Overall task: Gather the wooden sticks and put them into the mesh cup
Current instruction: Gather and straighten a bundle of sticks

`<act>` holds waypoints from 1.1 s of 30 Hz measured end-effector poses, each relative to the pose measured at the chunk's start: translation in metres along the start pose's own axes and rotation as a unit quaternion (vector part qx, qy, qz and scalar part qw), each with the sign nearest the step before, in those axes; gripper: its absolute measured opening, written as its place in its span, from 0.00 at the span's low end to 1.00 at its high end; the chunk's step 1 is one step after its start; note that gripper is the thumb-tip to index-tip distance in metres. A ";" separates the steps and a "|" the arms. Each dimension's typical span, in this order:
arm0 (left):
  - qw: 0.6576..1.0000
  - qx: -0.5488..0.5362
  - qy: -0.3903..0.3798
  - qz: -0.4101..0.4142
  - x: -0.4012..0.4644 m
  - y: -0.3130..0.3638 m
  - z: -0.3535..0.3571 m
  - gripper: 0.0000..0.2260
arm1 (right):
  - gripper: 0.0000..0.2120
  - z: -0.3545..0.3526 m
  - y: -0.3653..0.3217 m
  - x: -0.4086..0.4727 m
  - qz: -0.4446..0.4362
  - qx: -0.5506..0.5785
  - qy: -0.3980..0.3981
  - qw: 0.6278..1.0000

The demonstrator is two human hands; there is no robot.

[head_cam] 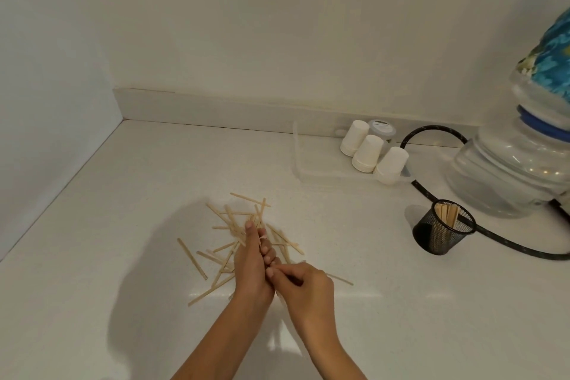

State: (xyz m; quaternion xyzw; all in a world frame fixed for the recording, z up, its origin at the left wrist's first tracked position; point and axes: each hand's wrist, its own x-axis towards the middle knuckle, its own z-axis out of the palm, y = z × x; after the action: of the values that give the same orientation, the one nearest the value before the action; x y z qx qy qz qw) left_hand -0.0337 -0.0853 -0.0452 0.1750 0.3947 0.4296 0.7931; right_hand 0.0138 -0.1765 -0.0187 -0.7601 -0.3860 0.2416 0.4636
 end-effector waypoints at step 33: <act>0.952 0.233 -0.084 0.182 -0.007 0.023 -0.032 0.24 | 0.10 0.037 -0.028 -0.020 0.361 0.668 0.035 0.650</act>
State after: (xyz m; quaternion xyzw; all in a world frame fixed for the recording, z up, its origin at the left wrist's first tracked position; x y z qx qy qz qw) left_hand -0.0736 -0.0799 -0.0482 0.4593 0.3776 0.4465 0.6687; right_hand -0.0350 -0.1661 -0.0099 -0.3316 0.2010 0.5556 0.7355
